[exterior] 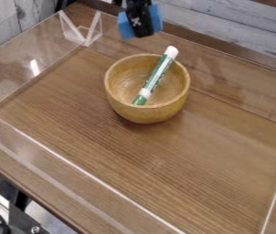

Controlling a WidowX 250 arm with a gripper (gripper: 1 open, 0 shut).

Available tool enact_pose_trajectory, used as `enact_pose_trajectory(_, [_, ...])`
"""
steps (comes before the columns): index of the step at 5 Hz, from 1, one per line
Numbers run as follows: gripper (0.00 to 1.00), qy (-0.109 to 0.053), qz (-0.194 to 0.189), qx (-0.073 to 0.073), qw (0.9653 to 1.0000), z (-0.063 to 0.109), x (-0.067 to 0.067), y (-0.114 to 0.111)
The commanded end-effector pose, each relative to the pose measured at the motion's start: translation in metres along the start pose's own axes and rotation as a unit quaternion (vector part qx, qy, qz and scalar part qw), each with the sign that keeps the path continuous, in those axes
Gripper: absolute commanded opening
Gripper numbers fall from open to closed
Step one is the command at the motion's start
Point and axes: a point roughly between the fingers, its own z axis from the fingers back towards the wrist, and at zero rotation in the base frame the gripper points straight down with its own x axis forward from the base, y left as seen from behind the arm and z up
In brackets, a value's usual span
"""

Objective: Put the blue block in the brown bowl

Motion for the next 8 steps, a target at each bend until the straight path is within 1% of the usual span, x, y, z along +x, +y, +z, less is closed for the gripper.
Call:
enact_pose_trajectory(1, [0.0,-0.021,-0.016,0.055,0.9982,0.028,0.016,0.003])
enact_pose_trajectory(4, [0.0,-0.035,-0.018,0.065,0.9971,0.006,0.021,-0.003])
enact_pose_trajectory(6, [0.0,-0.042,-0.016,0.072,0.9964,-0.004,0.019,-0.004])
enact_pose_trajectory(8, [0.0,-0.047,-0.011,0.08,0.9956,-0.011,0.016,-0.004])
